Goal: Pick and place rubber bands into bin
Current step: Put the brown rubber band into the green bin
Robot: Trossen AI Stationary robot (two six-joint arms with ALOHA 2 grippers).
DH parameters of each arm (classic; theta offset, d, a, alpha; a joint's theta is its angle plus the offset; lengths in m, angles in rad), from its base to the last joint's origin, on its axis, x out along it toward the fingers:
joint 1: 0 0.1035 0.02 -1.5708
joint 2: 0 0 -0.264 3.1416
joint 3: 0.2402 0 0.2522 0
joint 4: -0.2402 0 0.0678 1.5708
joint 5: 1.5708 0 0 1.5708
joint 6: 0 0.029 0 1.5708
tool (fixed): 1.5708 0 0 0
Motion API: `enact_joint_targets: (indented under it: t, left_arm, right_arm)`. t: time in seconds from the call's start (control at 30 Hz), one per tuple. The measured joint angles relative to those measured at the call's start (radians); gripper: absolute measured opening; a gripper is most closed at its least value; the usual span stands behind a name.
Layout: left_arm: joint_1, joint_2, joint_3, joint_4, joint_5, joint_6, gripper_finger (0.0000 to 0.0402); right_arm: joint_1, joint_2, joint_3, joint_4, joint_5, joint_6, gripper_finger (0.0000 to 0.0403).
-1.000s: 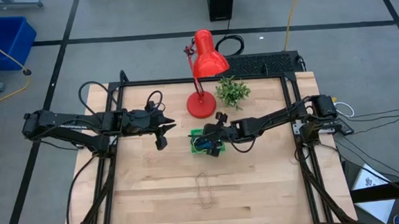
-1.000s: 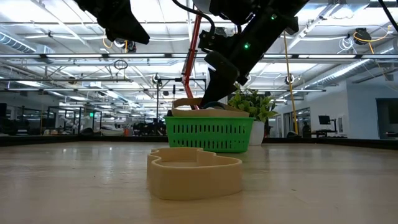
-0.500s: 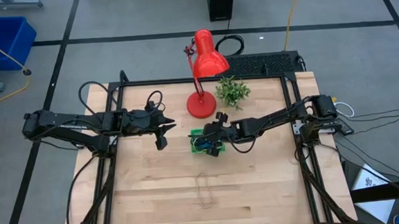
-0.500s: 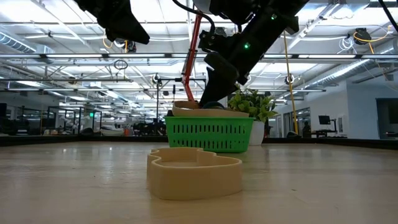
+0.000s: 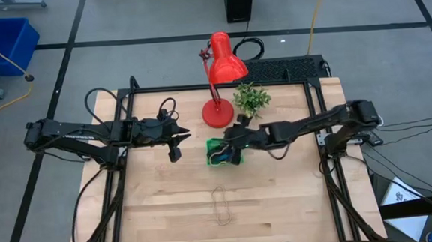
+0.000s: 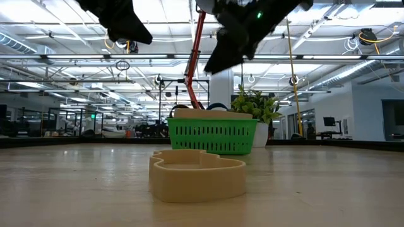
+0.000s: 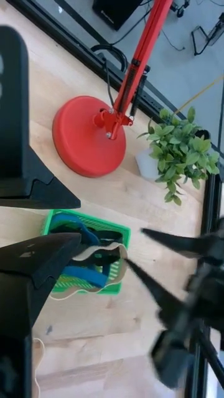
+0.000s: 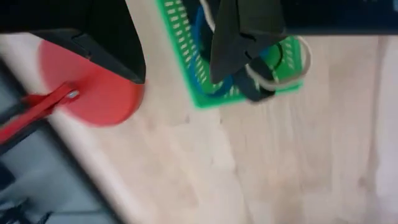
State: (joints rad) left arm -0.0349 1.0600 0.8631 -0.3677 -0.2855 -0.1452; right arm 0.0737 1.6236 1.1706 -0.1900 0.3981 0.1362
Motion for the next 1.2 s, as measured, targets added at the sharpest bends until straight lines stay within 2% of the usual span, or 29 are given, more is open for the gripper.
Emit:
enact_joint_targets:
  t: [0.07, 0.23, 0.3, 0.57, 0.7, 0.77, 0.87, 1.03, 1.13, 1.2]
  left_arm:
    - [0.000, 0.000, 0.000, 0.010, 0.016, -0.002, 0.0077]
    - [0.000, 0.000, 0.000, 0.038, 0.057, -0.006, 0.0077]
    - [0.005, 0.000, 0.000, 0.039, 0.056, -0.014, 0.0077]
    - [-0.004, 0.000, 0.000, 0.042, 0.078, -0.166, 0.0077]
    - [-0.007, 0.000, 0.000, 0.066, 0.078, -0.171, 0.0077]
    - [-0.007, 0.000, 0.000, 0.079, 0.078, -0.178, 0.0077]
    - [-0.007, 0.000, 0.000, 0.092, 0.076, -0.175, 0.0077]
    - [-0.007, 0.000, 0.000, 0.091, 0.077, -0.178, 0.0077]
    - [-0.013, 0.000, 0.000, 0.113, 0.077, -0.177, 0.0077]
    - [-0.020, 0.000, 0.000, 0.150, 0.087, -0.156, 0.0077]
  right_arm:
    - [0.015, -0.054, 0.000, -0.030, 0.057, -0.012, 0.0174]
    - [0.095, -0.161, 0.000, -0.141, 0.328, -0.021, 0.0173]
    - [0.124, -0.188, 0.000, -0.172, 0.384, -0.006, 0.0175]
    - [0.192, -0.245, 0.000, -0.366, 0.391, 0.048, 0.0172]
    - [0.225, -0.256, 0.000, -0.479, 0.394, 0.116, 0.0175]
    - [0.251, -0.262, -0.010, -0.492, 0.435, 0.125, 0.0177]
    - [0.288, -0.288, -0.085, -0.454, 0.513, 0.128, 0.0177]
    - [0.348, -0.391, -0.289, -0.282, 0.515, 0.152, 0.0173]
    - [0.370, -0.484, -0.403, -0.153, 0.484, 0.138, 0.0172]
    - [0.372, -0.561, -0.470, -0.076, 0.409, 0.116, 0.0174]
